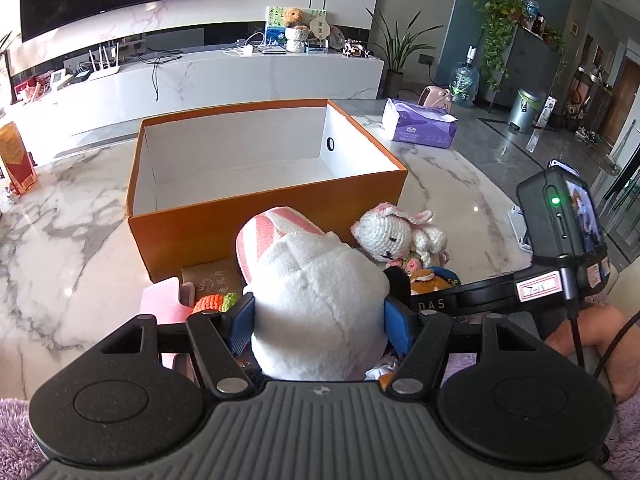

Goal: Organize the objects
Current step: 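Grasp the white plush ball with the left tool while the right tool grasps the plush dog, then carry both plushes over the shoebox and open both tools to drop them inside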

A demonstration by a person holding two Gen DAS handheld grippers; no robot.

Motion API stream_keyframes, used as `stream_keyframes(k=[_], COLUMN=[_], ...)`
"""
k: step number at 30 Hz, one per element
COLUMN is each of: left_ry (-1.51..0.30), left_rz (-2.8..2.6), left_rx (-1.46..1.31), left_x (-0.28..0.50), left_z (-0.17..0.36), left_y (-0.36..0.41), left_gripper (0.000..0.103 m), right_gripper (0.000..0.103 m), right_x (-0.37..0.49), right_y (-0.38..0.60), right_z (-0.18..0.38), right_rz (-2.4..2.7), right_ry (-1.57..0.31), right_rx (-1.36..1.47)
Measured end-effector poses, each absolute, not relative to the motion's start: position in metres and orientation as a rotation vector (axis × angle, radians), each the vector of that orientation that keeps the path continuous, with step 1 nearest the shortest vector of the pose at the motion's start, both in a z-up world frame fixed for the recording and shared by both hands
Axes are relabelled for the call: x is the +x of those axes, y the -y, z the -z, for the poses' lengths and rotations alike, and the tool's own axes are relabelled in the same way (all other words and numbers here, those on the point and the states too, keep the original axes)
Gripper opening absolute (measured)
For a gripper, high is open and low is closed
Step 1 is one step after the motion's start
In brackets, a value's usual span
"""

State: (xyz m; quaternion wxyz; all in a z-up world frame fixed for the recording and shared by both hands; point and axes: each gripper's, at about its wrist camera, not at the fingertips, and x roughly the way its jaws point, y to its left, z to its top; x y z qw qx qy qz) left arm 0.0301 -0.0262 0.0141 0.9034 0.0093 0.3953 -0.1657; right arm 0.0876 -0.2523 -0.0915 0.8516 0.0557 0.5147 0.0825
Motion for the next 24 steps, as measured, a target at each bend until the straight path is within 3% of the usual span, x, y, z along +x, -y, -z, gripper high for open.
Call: stream_keyframes(k=[11,24], left_ry=[-0.751,-0.619], left_rz=[0.344,0.246], left_rx=[0.101,0.335], left_x=[0.038,0.116], left_z=[-0.036,-0.088], left_y=[0.014,0.002], left_gripper=[0.076,0.076], right_gripper=[0.070,0.070], right_x=[0.062,0.142], right_y=[0.219,0.171], right_z=[0.003,-0.074], right_rz=[-0.346,-0.449], right_ry=[-0.852,-0.560], right_rx=[-0.022,-0.086])
